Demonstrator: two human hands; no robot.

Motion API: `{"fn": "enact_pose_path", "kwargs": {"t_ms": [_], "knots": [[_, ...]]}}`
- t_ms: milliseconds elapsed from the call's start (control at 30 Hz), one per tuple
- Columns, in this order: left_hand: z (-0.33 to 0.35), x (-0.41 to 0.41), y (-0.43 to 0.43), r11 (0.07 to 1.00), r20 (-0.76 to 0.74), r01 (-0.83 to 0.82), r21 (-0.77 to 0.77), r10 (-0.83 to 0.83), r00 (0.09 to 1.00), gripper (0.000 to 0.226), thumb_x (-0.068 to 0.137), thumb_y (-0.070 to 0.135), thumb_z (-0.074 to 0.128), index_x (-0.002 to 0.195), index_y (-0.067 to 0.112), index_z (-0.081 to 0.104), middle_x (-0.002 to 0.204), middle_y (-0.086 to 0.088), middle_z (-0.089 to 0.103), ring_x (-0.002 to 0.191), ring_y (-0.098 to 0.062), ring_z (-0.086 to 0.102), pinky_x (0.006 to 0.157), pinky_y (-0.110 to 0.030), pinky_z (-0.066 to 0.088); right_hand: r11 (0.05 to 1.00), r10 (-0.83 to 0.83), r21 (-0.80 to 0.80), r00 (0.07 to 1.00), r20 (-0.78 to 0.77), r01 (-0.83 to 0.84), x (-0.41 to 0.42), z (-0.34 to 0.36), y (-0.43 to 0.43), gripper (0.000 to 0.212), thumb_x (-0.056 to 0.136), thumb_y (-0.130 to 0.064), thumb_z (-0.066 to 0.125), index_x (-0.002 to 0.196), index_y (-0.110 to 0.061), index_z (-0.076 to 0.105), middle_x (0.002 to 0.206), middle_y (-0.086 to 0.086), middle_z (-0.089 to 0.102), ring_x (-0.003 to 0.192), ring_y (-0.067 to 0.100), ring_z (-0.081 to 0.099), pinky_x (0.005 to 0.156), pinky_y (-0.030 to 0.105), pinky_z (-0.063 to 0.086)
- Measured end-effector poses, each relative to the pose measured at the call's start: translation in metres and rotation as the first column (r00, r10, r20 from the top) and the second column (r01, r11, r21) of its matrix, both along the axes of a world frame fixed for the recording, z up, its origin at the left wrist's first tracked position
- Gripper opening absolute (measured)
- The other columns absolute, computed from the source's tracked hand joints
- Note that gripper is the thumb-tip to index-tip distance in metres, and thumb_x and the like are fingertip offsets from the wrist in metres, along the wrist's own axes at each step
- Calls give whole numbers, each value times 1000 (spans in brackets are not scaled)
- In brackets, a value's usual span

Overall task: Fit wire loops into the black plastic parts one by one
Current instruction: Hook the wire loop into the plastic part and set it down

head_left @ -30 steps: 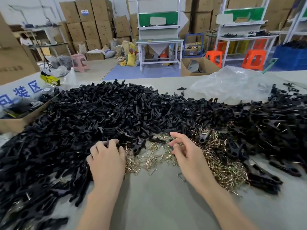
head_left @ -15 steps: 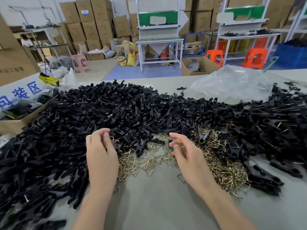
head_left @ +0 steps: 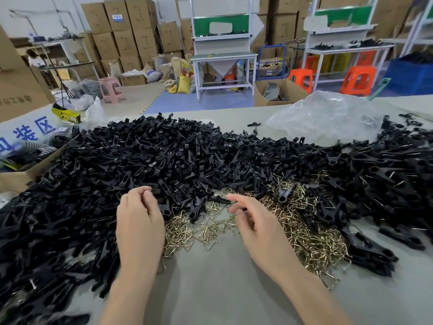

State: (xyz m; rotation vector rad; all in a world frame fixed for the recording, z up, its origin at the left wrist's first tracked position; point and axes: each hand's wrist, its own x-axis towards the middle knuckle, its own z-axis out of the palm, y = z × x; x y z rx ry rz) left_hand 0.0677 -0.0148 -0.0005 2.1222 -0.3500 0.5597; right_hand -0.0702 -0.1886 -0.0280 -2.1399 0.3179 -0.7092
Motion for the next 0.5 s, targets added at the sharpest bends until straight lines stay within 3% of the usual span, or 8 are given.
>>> {"fn": "enact_pose_path", "kwargs": {"t_ms": [100, 200, 300, 400, 500], "knots": [[5, 4, 7, 982, -112, 8, -190, -30, 993, 21, 103, 27, 42, 115, 24, 59, 107, 4, 58, 92, -14, 55, 79, -29, 39, 1000, -5, 12, 1000, 3, 5, 0, 0, -2, 38, 105, -21, 48, 128, -52, 51, 109, -23, 62, 79, 10, 62, 67, 12, 45], [9, 6, 7, 887, -323, -12, -461, -155, 934, 24, 98, 20, 45, 108, 33, 63, 93, 11, 61, 68, 2, 54, 66, -28, 40, 1000, -15, 9, 1000, 4, 15, -1, -1, -3, 37, 106, -21, 48, 128, -51, 52, 108, -23, 62, 77, 8, 60, 66, 12, 44], [15, 11, 8, 715, -420, -51, -697, -349, 838, 40, 91, -1, 45, 101, 30, 69, 100, 9, 62, 82, -1, 57, 72, -22, 43, 1000, -15, 16, 1000, 6, 15, 0, -1, -2, 37, 105, -21, 49, 129, -49, 53, 108, -23, 62, 77, 8, 60, 66, 12, 43], [16, 15, 12, 676, -446, -95, -731, -368, 816, 55, 81, -14, 43, 99, 30, 71, 100, 9, 64, 89, -4, 59, 79, -21, 44, 999, -13, 35, 1000, 4, 13, 1, -1, -3, 38, 105, -19, 49, 128, -49, 54, 107, -21, 63, 74, 9, 59, 63, 12, 42], [12, 19, 16, 658, -438, -139, -740, -315, 842, 55, 80, -15, 41, 97, 29, 70, 99, 9, 65, 73, -7, 58, 83, -24, 45, 999, -10, 39, 1000, 7, 10, 1, -1, -3, 39, 104, -17, 49, 127, -48, 54, 107, -21, 63, 72, 8, 59, 62, 12, 41]]}}
